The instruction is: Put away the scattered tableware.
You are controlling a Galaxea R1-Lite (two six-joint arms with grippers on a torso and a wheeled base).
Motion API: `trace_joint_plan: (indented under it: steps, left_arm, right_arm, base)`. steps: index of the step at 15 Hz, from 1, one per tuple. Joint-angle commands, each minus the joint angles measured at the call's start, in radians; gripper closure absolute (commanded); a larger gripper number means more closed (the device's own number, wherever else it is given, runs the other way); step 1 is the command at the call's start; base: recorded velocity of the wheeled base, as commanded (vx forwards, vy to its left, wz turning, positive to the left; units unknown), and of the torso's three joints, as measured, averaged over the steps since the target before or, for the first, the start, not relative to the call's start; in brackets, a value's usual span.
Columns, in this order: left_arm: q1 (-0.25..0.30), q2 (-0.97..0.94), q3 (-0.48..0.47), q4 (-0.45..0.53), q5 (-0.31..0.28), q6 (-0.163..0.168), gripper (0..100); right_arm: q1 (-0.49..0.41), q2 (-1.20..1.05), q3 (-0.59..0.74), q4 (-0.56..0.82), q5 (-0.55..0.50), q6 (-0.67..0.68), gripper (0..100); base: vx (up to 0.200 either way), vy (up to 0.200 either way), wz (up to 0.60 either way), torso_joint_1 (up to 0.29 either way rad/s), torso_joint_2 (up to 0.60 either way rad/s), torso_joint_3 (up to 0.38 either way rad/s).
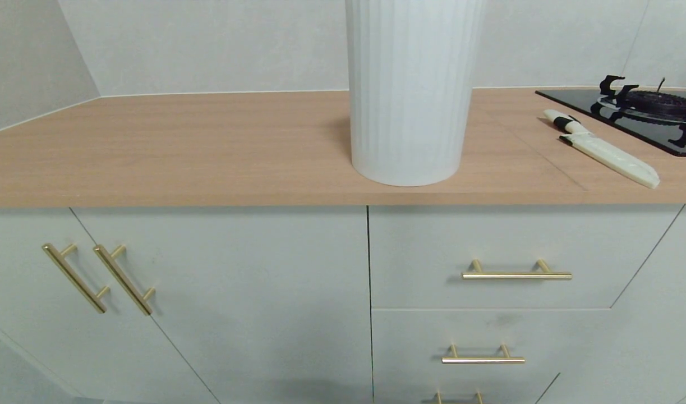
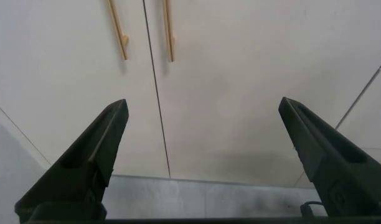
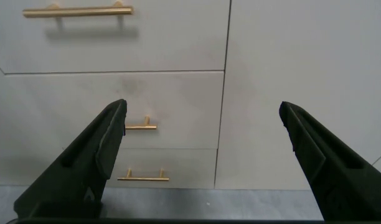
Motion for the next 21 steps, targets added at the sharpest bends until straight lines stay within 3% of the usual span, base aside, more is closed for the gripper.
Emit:
trace_joint_plan:
  steps: [1,21]
  left_arm:
    - [-0.001,0.000,0.000,-0.002,0.000,-0.001,0]
    - [0.001,0.000,0.000,-0.002,0.000,-0.001,0]
  right_arm:
    - [0.000,0.001,0.000,0.000,0.000,0.000,0]
    - [0.000,0.001,0.000,0.000,0.000,-0.002,0]
  base:
    - [0.000,0.000,0.00,0.041,-0.18,-0.154]
    - [0.000,0.000,0.00,0.175,-0.45,-0.286]
